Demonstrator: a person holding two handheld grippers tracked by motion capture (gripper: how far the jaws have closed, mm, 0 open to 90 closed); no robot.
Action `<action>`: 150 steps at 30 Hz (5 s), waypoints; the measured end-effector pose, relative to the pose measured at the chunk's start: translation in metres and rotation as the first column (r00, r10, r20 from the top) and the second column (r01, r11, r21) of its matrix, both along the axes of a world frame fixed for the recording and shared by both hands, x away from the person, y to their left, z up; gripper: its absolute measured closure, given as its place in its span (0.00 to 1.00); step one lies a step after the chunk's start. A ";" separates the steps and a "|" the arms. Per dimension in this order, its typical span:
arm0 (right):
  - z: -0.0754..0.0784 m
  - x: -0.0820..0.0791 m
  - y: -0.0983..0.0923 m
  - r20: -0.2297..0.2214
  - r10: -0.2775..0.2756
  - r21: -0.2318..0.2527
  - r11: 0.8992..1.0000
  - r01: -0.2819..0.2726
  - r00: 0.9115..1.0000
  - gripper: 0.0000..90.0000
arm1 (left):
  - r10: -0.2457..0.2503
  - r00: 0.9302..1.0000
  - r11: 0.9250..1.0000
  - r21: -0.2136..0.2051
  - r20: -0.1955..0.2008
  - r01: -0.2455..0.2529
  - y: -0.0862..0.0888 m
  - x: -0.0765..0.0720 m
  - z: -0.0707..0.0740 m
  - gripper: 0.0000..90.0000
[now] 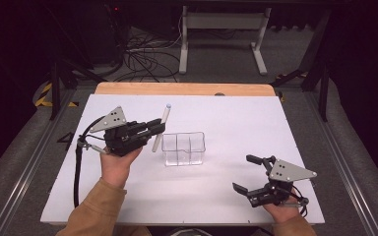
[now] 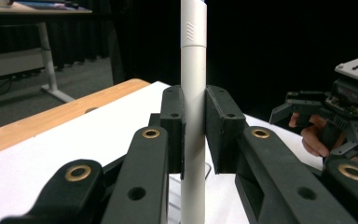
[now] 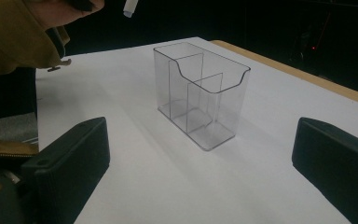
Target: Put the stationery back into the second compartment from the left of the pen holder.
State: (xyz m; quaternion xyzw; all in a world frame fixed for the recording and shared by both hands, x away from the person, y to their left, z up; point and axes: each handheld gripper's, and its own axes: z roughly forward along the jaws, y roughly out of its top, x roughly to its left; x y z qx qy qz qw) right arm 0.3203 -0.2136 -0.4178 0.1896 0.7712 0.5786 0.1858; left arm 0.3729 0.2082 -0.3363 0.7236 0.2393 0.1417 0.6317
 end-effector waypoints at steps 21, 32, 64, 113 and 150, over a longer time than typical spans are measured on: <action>-0.002 0.000 0.001 -0.006 0.006 -0.003 1.000 -0.006 1.000 0.05 | -0.045 0.997 0.998 -0.033 0.059 0.047 -0.032 0.021 -0.014 0.87; -0.002 0.000 0.002 -0.006 0.009 -0.006 1.000 -0.009 1.000 0.05 | -0.066 0.996 0.997 -0.034 0.065 0.069 -0.052 0.028 -0.022 0.88; -0.003 -0.001 0.003 -0.002 0.022 -0.012 1.000 -0.022 1.000 0.05 | -0.013 0.998 0.999 0.039 0.066 0.010 -0.065 0.038 -0.044 0.87; -0.004 0.000 0.004 -0.005 0.025 -0.016 1.000 -0.025 1.000 0.05 | 0.035 0.999 0.984 0.175 -0.036 -0.028 -0.037 0.011 -0.044 0.17; -0.004 0.001 0.004 -0.013 0.001 -0.012 1.000 -0.002 1.000 0.03 | 0.059 0.998 0.978 0.203 -0.011 -0.056 0.046 -0.048 -0.059 0.03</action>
